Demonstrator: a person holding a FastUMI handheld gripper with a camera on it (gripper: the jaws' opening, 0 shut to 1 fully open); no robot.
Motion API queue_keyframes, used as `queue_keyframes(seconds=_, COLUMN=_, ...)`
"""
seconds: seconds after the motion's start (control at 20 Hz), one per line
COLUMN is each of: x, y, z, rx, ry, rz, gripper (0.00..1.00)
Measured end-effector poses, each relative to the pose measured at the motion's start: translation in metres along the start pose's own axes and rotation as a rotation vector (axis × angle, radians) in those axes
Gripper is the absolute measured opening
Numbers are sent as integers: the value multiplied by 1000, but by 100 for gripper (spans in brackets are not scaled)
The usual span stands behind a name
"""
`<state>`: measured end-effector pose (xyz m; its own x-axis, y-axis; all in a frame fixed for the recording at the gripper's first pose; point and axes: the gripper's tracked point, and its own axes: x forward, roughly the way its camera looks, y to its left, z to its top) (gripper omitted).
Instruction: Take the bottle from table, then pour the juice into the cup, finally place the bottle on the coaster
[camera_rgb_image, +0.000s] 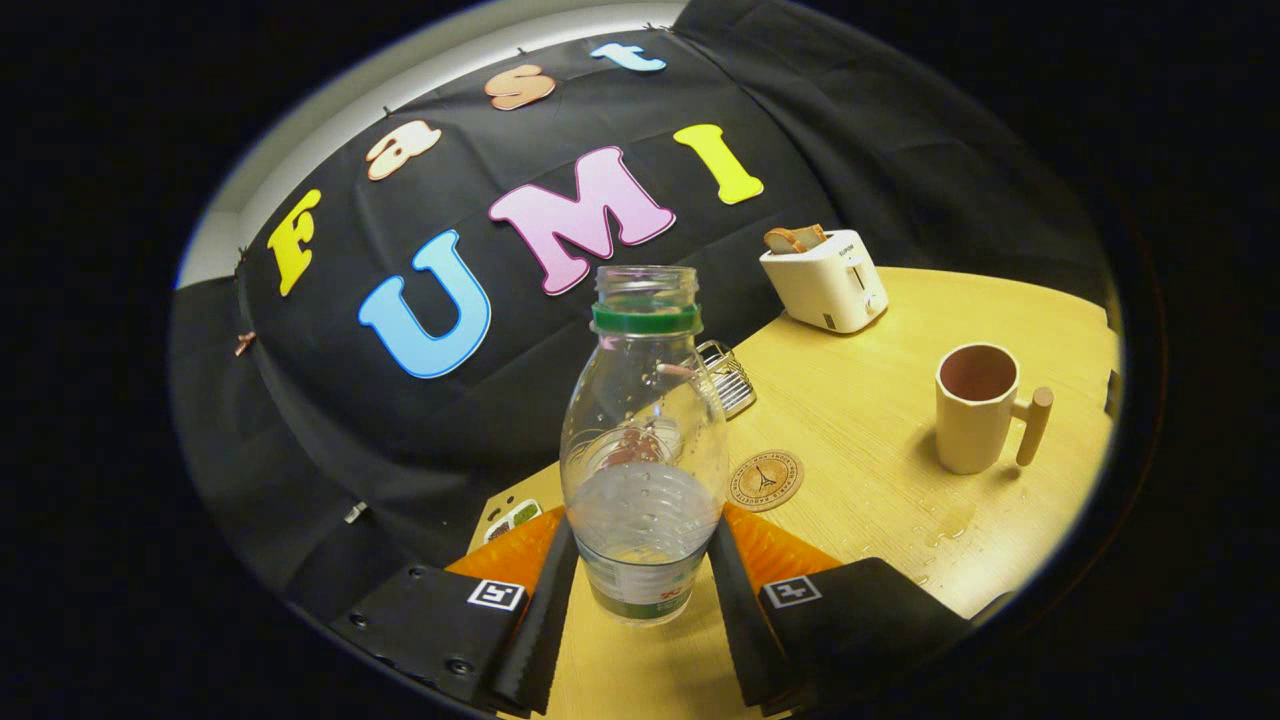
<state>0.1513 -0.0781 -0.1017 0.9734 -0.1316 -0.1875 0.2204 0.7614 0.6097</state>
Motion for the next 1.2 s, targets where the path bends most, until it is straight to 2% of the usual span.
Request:
queue_keyframes(seconds=0.2, x=-2, y=-17, z=9, rx=104, ry=35, rz=44, gripper=71)
queue_keyframes(seconds=0.45, x=7, y=-50, z=21, rx=270, ry=50, rz=58, gripper=71)
queue_keyframes(seconds=0.8, x=27, y=-99, z=37, rx=507, ry=33, rz=0, gripper=71)
queue_keyframes(seconds=1.2, x=41, y=-120, z=33, rx=742, ry=60, rz=-49, gripper=71)
